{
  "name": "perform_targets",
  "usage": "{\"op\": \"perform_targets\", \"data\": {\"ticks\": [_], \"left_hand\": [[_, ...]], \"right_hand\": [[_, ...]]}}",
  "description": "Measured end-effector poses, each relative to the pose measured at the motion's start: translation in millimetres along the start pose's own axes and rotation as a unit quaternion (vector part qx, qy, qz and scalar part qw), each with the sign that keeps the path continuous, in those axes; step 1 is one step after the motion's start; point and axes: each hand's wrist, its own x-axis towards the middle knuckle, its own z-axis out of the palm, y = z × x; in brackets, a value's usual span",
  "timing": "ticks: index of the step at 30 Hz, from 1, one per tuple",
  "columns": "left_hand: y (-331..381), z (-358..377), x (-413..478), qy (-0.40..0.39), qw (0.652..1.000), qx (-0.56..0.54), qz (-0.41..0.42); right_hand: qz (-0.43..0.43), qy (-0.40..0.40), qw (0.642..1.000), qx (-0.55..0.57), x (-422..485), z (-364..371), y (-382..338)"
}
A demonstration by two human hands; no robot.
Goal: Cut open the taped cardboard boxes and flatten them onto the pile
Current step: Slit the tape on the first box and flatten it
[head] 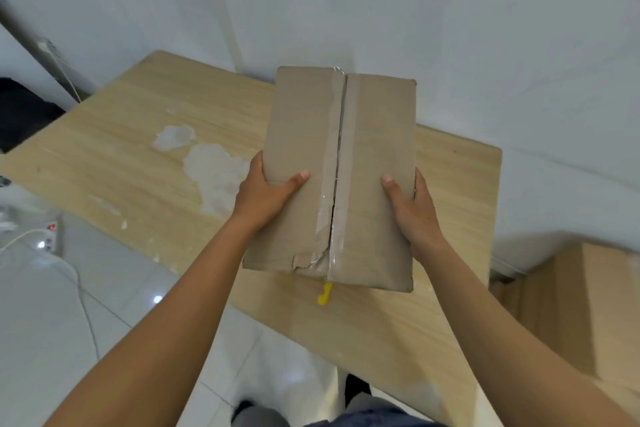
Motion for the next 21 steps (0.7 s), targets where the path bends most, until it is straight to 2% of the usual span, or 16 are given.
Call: {"op": "perform_targets", "data": {"ticks": [9, 15, 17, 21], "left_hand": [[-47.9, -48.2, 128.2, -0.165, 0.986, 0.024, -0.012], [-69.6, -51.7, 168.1, -0.259, 0.963, 0.071, 0.0], [-77.1, -52.3, 168.9, -0.272, 0.957, 0.093, 0.028], [-88.9, -54.2, 162.8, -0.244, 0.948, 0.17, 0.114]], "right_hand": [[0.099, 0.1, 0.99, 0.022, 24.6, 110.7, 13.2], [0.154, 0.163, 0.974, -0.013, 18.8, 147.6, 12.1], [0.157, 0.166, 0.973, -0.035, 13.2, 150.4, 9.9], [0.152, 0.163, 0.974, -0.048, 5.5, 153.8, 4.4]]}}
